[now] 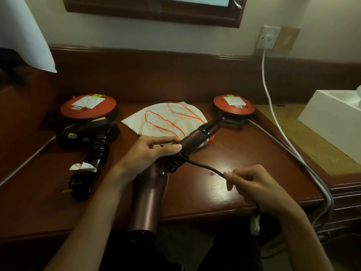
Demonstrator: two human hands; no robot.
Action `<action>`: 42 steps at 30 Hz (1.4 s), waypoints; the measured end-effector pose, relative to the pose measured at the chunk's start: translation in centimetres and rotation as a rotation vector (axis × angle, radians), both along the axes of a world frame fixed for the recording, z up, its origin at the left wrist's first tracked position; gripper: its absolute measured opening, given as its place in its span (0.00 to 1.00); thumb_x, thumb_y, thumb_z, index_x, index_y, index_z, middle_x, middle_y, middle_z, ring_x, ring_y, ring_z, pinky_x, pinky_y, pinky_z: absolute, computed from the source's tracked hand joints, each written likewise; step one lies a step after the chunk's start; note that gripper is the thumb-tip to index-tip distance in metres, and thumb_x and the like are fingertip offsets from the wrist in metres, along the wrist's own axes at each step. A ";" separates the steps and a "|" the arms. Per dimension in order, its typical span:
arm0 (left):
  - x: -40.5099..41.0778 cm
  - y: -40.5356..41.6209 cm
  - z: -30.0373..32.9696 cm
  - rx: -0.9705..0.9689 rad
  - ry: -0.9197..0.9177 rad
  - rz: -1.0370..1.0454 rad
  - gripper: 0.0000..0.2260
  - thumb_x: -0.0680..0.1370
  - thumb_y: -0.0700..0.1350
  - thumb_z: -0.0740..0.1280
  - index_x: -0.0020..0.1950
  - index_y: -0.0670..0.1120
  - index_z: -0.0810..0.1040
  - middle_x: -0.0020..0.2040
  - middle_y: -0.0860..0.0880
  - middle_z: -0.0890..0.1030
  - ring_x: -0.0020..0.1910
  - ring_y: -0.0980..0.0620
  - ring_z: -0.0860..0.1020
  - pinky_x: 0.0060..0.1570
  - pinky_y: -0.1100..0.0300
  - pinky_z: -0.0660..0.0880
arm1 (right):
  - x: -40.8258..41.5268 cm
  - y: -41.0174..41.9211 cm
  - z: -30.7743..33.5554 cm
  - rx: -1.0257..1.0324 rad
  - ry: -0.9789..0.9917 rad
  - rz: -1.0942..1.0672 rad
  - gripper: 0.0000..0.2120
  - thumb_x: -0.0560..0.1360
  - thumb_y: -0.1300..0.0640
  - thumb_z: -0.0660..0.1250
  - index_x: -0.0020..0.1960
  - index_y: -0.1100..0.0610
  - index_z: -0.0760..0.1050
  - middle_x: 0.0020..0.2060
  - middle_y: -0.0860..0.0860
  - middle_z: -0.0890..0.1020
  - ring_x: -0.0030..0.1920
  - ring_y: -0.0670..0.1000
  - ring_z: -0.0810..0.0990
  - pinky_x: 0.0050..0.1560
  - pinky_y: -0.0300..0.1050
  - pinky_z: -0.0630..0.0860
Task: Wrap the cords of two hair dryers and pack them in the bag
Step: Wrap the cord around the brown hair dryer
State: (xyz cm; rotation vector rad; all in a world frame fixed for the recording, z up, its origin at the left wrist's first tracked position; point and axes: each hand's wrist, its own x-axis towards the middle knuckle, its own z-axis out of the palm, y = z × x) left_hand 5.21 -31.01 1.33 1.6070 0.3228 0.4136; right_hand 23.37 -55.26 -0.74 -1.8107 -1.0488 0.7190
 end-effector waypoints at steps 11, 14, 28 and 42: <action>1.1 -2.1 -0.9 0.546 0.291 -0.112 0.23 0.69 0.70 0.74 0.61 0.64 0.82 0.43 0.57 0.87 0.44 0.60 0.85 0.53 0.54 0.81 | 6.4 8.7 1.4 -0.277 -0.569 0.168 0.13 0.75 0.58 0.75 0.35 0.64 0.80 0.30 0.60 0.79 0.29 0.46 0.72 0.33 0.46 0.70; 1.5 -3.0 -0.7 0.801 0.358 -0.077 0.26 0.68 0.75 0.69 0.63 0.68 0.79 0.50 0.63 0.83 0.56 0.61 0.80 0.60 0.56 0.74 | 6.1 10.1 3.6 -0.291 -0.588 0.207 0.14 0.71 0.47 0.77 0.39 0.59 0.84 0.35 0.57 0.84 0.33 0.50 0.78 0.35 0.48 0.75; 2.6 -4.4 -0.4 0.885 0.437 -0.098 0.16 0.77 0.72 0.59 0.65 0.76 0.67 0.43 0.68 0.77 0.61 0.58 0.76 0.74 0.46 0.52 | 0.1 8.7 9.3 -0.337 -0.682 0.577 0.06 0.78 0.56 0.68 0.47 0.54 0.84 0.34 0.48 0.82 0.34 0.46 0.78 0.32 0.41 0.73; 2.1 -1.8 -1.0 0.589 0.400 0.154 0.16 0.71 0.76 0.63 0.58 0.79 0.74 0.36 0.65 0.83 0.50 0.56 0.84 0.55 0.54 0.76 | -0.2 4.2 8.1 -0.193 -0.513 0.409 0.17 0.84 0.57 0.62 0.66 0.38 0.76 0.36 0.50 0.84 0.32 0.49 0.83 0.33 0.41 0.79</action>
